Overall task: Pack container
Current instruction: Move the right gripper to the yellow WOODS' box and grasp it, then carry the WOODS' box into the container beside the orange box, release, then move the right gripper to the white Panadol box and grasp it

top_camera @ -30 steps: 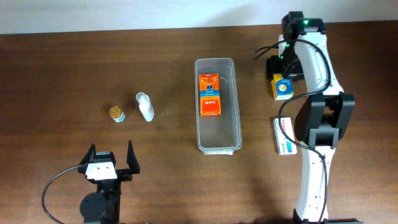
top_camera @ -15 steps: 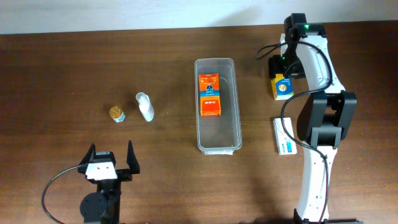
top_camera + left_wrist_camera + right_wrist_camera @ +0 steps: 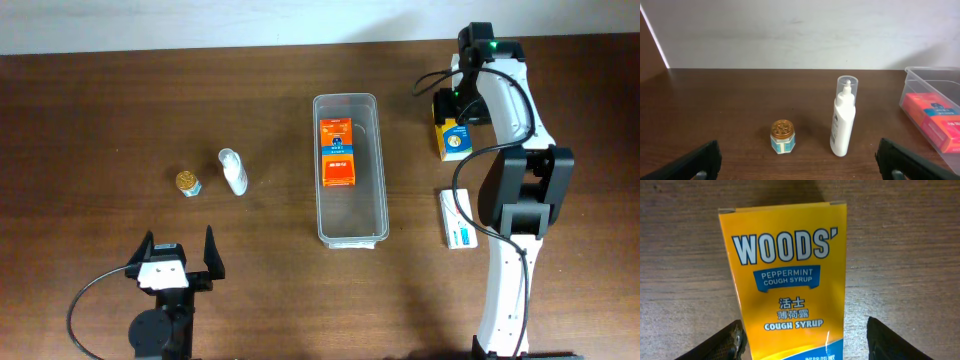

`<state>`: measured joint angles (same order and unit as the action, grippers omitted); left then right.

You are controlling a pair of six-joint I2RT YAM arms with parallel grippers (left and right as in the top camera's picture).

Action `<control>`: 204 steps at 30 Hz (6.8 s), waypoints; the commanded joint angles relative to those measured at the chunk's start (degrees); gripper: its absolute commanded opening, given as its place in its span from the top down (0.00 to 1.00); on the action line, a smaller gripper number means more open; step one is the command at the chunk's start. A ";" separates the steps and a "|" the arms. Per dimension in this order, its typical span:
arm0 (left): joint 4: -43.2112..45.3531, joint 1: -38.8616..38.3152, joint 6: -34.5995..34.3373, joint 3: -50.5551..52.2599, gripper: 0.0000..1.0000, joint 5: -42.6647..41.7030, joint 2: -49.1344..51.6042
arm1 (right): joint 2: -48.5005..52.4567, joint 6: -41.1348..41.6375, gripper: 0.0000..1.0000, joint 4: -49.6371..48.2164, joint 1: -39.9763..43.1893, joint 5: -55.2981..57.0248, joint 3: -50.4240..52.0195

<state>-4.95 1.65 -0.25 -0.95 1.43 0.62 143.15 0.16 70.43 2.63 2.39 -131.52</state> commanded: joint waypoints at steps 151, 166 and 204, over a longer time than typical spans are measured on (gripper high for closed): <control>0.15 0.28 -0.37 0.42 0.01 -0.81 -0.33 | 0.24 22.60 0.37 12.41 -24.98 -9.22 -21.53; 0.15 0.28 -0.37 0.42 0.01 -0.81 -0.33 | -2.45 19.37 0.36 26.91 -15.56 -1.66 -43.56; 0.15 0.28 -0.35 0.42 0.01 -0.81 -0.33 | -42.51 2.82 0.10 18.34 -2.25 -3.67 46.47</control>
<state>-4.95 1.65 -0.23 -0.95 1.41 0.62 100.57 3.90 91.98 0.67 -1.52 -89.38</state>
